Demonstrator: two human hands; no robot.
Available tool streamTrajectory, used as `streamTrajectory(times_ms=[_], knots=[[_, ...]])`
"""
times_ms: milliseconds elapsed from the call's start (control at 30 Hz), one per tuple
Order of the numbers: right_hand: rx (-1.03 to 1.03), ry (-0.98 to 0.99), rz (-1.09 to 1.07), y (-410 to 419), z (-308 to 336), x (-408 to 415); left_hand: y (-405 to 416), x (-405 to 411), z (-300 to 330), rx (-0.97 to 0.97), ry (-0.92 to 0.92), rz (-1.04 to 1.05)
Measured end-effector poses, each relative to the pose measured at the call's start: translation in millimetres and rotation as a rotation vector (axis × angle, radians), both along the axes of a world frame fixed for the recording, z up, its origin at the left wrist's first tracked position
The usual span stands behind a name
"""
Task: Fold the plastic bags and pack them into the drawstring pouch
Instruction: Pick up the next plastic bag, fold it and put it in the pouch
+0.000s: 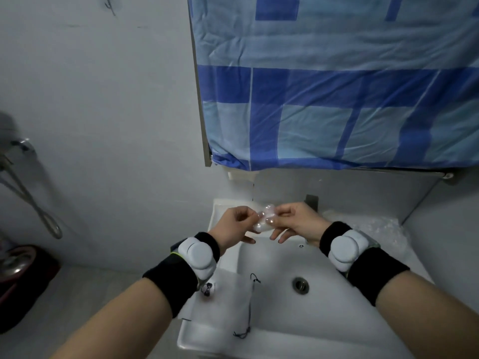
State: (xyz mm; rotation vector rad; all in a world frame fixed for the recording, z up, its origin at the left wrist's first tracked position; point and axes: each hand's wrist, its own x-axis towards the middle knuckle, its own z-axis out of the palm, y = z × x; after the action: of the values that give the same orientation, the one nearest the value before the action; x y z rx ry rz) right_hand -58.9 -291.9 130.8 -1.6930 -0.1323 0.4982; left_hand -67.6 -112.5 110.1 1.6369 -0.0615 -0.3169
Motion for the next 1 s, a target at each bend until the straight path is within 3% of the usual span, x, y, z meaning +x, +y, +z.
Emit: streamTrajectory(times_ms=[433,600,1000], knots=[[-0.139,0.026,-0.065,16,-81,22,3,7,-82,-0.173,0.151,0.226],[-0.216,0.084,0.002,21,-114,35,7,13,-116,-0.144,0.216,0.23],[-0.094,0.25,0.06,18,-170,43,10,6,-171,-0.009,0.242,0.218]])
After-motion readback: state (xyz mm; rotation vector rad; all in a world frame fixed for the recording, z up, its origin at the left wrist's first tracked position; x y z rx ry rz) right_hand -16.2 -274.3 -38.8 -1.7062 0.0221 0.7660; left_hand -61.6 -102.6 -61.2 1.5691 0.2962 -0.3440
